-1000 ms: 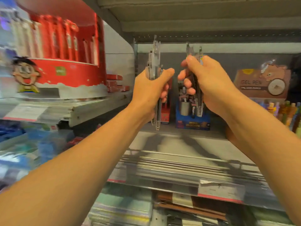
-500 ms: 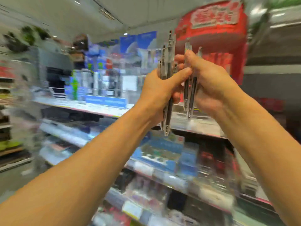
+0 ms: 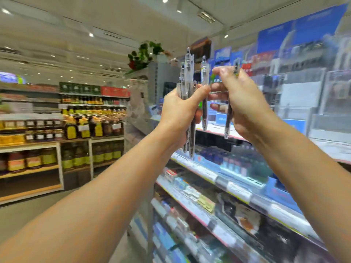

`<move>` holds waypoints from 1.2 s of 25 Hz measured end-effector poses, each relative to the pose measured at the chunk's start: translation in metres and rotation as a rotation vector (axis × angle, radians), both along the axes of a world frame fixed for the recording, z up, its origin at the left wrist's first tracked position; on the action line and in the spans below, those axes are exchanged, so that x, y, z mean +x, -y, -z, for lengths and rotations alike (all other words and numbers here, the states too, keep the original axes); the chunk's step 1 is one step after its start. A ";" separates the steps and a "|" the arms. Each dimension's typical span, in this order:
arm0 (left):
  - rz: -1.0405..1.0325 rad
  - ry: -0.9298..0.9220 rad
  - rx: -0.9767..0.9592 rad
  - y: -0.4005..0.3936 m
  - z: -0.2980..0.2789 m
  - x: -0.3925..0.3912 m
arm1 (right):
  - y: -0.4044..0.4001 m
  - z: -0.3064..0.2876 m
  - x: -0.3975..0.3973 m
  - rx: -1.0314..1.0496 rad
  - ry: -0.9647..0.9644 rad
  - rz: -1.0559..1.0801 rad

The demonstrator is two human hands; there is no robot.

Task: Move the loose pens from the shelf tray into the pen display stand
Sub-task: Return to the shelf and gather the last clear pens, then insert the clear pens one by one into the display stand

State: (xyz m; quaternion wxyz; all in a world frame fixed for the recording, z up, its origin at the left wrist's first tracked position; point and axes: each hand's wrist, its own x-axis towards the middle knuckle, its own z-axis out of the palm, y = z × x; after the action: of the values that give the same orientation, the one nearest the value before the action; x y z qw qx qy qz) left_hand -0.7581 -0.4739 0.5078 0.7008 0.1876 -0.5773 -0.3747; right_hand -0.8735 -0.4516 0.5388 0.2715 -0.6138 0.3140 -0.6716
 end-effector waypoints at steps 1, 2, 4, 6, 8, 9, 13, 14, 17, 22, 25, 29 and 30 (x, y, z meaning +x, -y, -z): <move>-0.021 0.003 0.005 0.015 0.002 0.012 | 0.019 0.002 0.007 -0.020 0.006 0.015; -0.043 0.009 0.009 0.034 0.005 0.024 | 0.042 0.004 0.016 -0.033 0.022 0.015; -0.079 0.030 0.020 0.073 0.010 0.046 | 0.087 0.005 0.028 -0.012 0.059 0.001; -0.114 0.045 0.030 0.118 0.012 0.066 | 0.133 0.004 0.037 0.036 0.106 -0.006; -0.148 0.077 0.030 0.170 0.008 0.085 | 0.187 -0.002 0.048 0.062 0.173 -0.001; -0.161 0.097 0.034 0.196 0.004 0.094 | 0.212 -0.005 0.053 0.064 0.200 0.009; -0.163 0.120 0.032 0.297 -0.003 0.118 | 0.306 -0.010 0.082 -0.031 0.197 0.073; -0.155 0.118 0.037 0.318 -0.004 0.123 | 0.324 -0.012 0.089 -0.055 0.175 0.108; -0.093 0.089 0.032 0.377 -0.008 0.132 | 0.369 -0.017 0.100 -0.091 0.078 0.194; 0.099 0.065 0.033 0.464 -0.017 0.131 | 0.431 -0.029 0.099 -0.174 -0.152 0.434; 0.235 0.066 0.017 0.511 -0.023 0.129 | 0.466 -0.035 0.097 -0.208 -0.258 0.618; 0.407 0.119 -0.015 0.565 -0.041 0.130 | 0.509 -0.045 0.096 -0.224 -0.352 0.908; 0.450 0.137 -0.026 0.574 -0.045 0.131 | 0.517 -0.046 0.096 -0.222 -0.390 0.989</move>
State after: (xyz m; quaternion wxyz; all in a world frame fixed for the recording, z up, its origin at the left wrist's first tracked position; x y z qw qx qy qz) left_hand -0.6276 -1.0479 0.5525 0.5610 0.0700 -0.6557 -0.5005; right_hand -0.7774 -0.9686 0.5851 -0.2067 -0.5310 0.5370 -0.6220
